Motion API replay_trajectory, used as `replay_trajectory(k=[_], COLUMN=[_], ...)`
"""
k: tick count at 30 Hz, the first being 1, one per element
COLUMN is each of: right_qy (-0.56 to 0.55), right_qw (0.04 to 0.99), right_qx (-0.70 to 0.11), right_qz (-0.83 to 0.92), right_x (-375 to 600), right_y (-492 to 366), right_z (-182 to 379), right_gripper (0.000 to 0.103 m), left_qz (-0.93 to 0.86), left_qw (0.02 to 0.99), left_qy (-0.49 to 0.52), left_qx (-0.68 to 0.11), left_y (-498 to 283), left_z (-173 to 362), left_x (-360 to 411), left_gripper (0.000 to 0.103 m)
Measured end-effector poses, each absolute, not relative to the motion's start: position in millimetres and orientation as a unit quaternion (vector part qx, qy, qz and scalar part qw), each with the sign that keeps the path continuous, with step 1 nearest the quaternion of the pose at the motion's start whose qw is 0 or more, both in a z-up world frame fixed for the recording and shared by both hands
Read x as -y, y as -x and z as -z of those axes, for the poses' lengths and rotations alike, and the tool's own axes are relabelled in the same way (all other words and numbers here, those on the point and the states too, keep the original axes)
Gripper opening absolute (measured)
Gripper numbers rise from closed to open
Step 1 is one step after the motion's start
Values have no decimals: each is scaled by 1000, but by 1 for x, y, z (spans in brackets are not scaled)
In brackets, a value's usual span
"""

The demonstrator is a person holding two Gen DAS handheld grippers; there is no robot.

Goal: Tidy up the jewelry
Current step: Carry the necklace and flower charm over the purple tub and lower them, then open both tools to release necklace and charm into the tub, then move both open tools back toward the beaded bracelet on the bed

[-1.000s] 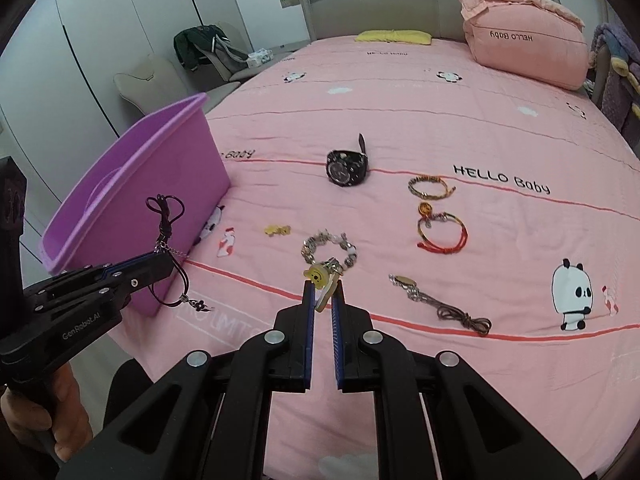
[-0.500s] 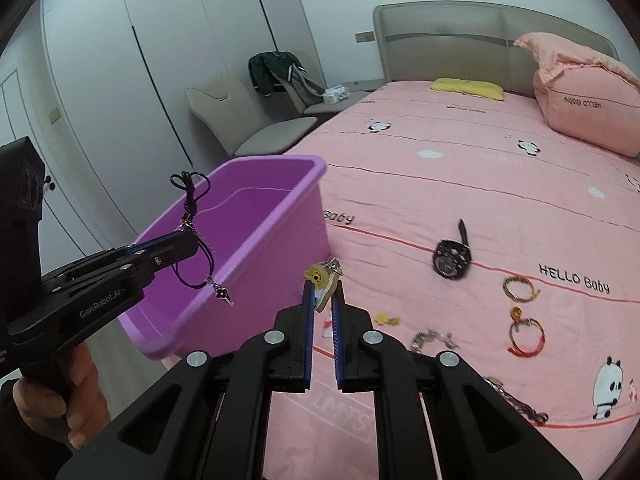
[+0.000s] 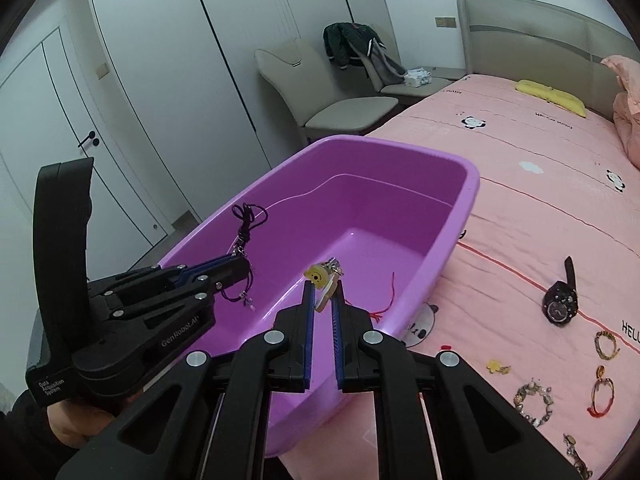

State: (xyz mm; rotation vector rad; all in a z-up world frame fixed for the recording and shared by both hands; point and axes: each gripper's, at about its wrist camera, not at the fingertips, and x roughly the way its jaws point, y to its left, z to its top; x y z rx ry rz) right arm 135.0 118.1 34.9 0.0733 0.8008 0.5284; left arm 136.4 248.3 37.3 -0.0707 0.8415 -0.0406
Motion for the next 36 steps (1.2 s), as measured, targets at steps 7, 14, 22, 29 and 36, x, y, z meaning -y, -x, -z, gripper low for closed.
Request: replay_trajectory(k=[7,14,22,29,36], right_qy=[-14,2,13,3,-4], right_qw=[875,866,887,888,887], right_qx=[-416,-442,-412,-411,-416], right_qz=[-248,-233,-209,-203,-202], right_x=[-140,-148,-132,-118,-110], right_y=[-157,-167,-161,-157,-149], right_z=[-20,-8,-18,-19,-18], right_gripper=[8,19,52,53,54], left_qz=[10,-11,-50,-67,-68], left_qw=[900,883,903,900,898], left_qy=[39,39,36,45,43], left_qx=[-434,-467,-425,-428,-433], left_y=[-150,-158,-139,-133,-130], left_z=[-20,-5,-20,-25,-26], left_x=[-260,-260,-268,-268,-263], left_gripper=[8,11,82,91,94])
